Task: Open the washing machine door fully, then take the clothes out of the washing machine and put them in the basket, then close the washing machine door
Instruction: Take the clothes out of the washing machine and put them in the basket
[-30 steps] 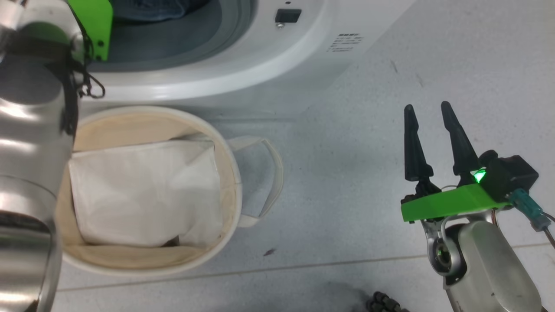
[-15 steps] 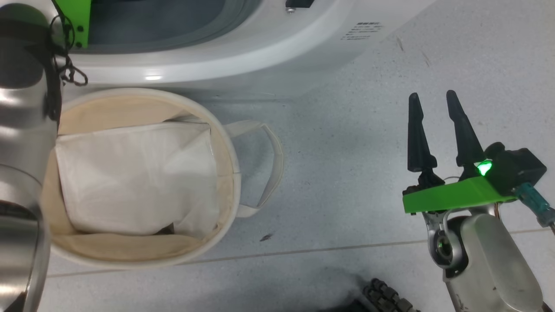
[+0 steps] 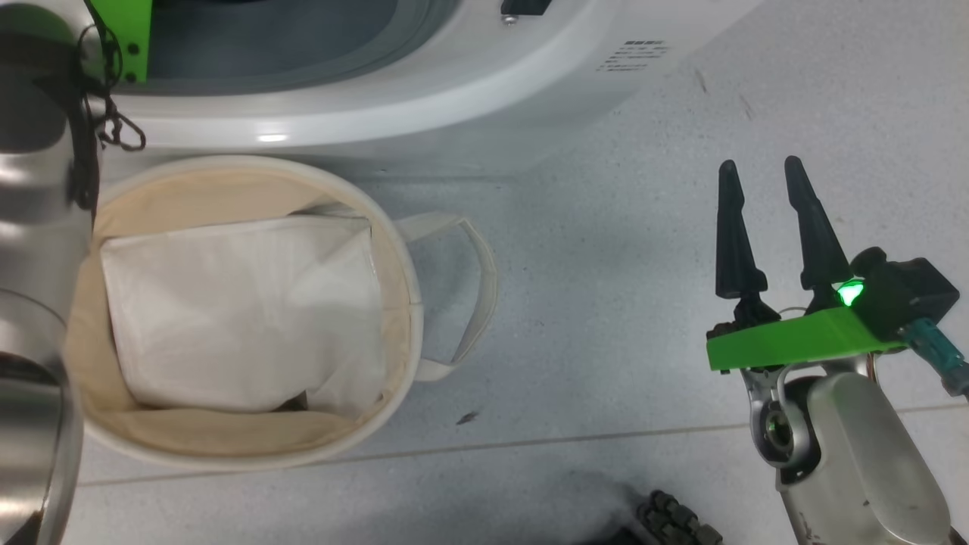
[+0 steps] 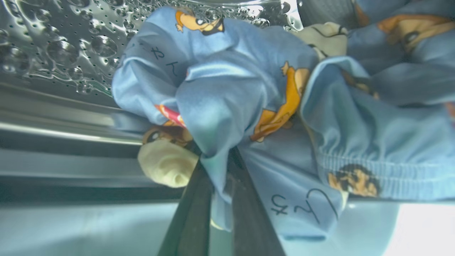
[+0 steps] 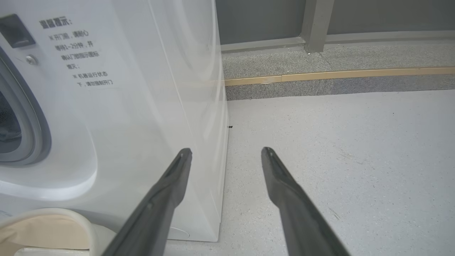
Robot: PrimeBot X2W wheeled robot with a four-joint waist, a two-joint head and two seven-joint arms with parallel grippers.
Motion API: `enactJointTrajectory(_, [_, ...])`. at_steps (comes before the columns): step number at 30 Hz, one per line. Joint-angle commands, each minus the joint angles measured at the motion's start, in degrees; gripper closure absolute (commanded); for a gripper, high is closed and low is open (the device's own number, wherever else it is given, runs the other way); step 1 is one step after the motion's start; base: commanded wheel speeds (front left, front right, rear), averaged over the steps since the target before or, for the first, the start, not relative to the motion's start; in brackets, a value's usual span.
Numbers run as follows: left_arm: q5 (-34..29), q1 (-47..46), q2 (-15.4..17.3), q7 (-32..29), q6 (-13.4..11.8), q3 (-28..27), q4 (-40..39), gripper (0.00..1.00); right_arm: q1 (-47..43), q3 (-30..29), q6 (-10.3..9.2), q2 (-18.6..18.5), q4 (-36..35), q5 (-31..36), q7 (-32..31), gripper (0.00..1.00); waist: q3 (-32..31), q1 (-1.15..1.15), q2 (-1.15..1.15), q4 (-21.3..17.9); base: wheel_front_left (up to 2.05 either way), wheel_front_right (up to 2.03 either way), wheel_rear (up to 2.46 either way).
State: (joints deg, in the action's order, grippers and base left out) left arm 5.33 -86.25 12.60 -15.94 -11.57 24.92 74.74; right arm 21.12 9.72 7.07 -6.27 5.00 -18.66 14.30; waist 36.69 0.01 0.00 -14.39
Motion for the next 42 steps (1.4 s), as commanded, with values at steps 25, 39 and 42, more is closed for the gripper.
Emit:
enactJointTrajectory(25, [10.4, 21.5, -1.7, 28.4, 12.0, -4.2, -2.3, 1.00, -5.6, 4.3, 0.42, -1.9, 5.6, -0.3, 0.7, 0.00, -21.5, 0.00, 0.00, 3.0, 0.00, 0.00, 0.00])
enactJointTrajectory(39, [12.7, 35.0, -3.1, 30.9, 16.4, -4.0, -13.5, 1.00, -8.4, 4.8, 0.42, -2.7, 7.0, -0.5, 0.7, 0.00, -27.6, 0.00, 0.00, 6.0, 0.00, 0.00, 0.00])
enactJointTrajectory(42, [12.9, 39.0, -3.2, 30.9, 16.5, -3.6, -17.6, 1.00, -8.8, 4.9, 0.42, -2.8, 7.2, -0.6, 0.7, 0.00, -28.4, 0.00, 0.00, 6.4, 0.00, 0.00, 0.00])
